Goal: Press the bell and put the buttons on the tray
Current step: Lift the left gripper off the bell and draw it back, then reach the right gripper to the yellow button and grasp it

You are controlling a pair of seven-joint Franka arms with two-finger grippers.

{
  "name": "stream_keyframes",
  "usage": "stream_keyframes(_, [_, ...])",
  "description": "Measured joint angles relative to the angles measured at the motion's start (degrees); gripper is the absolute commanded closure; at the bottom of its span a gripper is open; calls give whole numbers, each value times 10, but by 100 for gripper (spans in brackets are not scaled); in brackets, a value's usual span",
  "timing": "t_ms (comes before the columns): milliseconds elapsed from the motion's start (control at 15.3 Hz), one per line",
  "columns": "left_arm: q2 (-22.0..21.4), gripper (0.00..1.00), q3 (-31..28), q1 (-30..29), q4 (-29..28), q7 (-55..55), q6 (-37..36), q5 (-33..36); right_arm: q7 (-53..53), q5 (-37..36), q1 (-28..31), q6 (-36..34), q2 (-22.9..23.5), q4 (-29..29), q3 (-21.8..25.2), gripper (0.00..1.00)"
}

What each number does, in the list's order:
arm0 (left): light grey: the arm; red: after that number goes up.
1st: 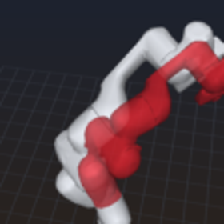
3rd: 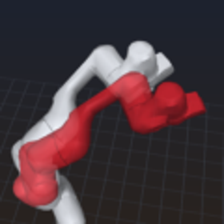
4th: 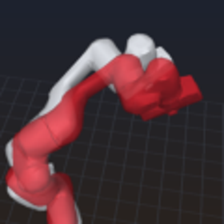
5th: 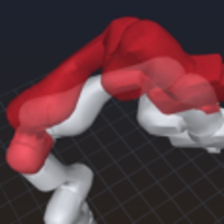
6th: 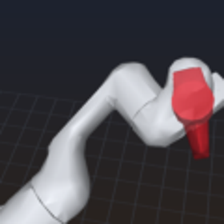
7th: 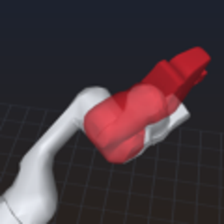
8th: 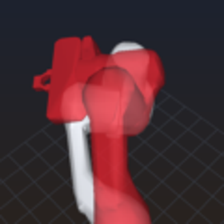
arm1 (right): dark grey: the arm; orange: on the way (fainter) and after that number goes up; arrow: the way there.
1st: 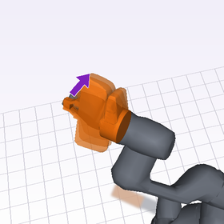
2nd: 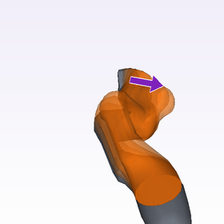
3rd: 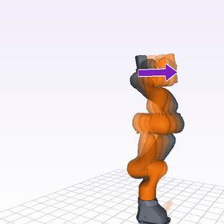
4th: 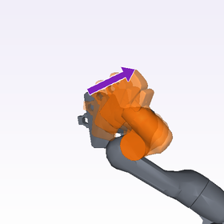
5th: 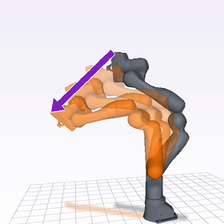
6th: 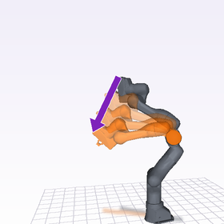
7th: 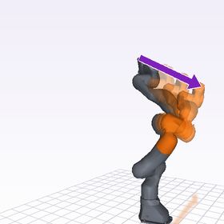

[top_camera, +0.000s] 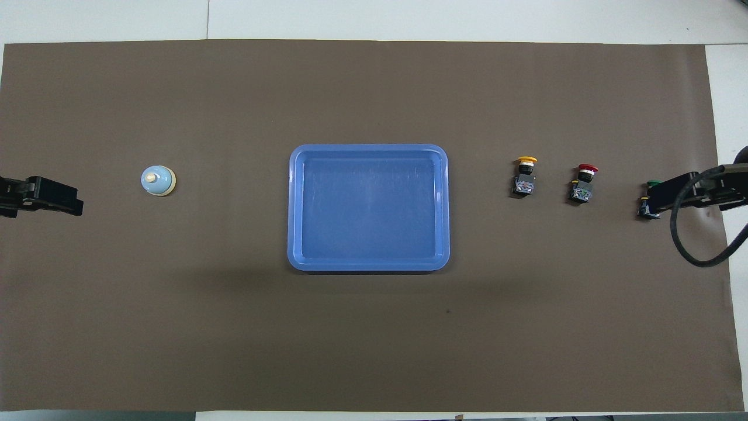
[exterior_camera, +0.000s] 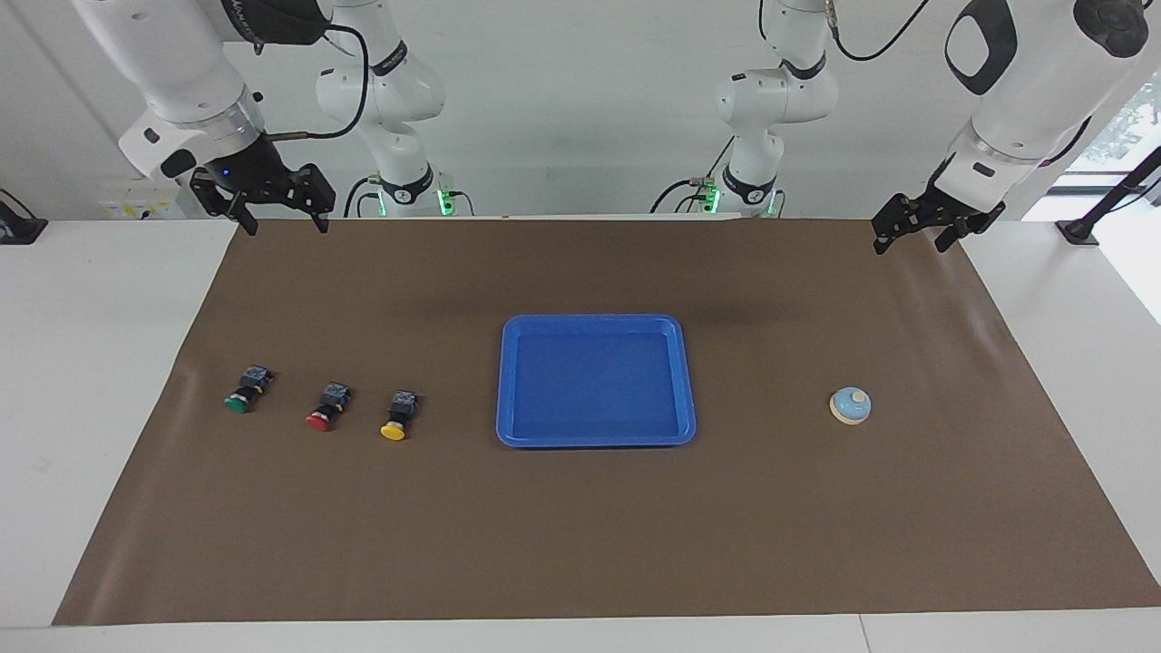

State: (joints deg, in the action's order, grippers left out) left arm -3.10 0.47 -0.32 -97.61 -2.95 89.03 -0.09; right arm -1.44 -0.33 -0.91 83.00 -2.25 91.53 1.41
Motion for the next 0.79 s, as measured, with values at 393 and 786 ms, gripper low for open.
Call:
stream_keyframes(393, [-3, 0, -1, 0, 2, -4, -1, 0, 3, 0, -2, 36, -7, 30, -3, 0])
stream_keyframes(786, [-8, 0, -7, -2, 2, -4, -1, 0, 86, 0, -37, 175, -1, 149, -7, 0])
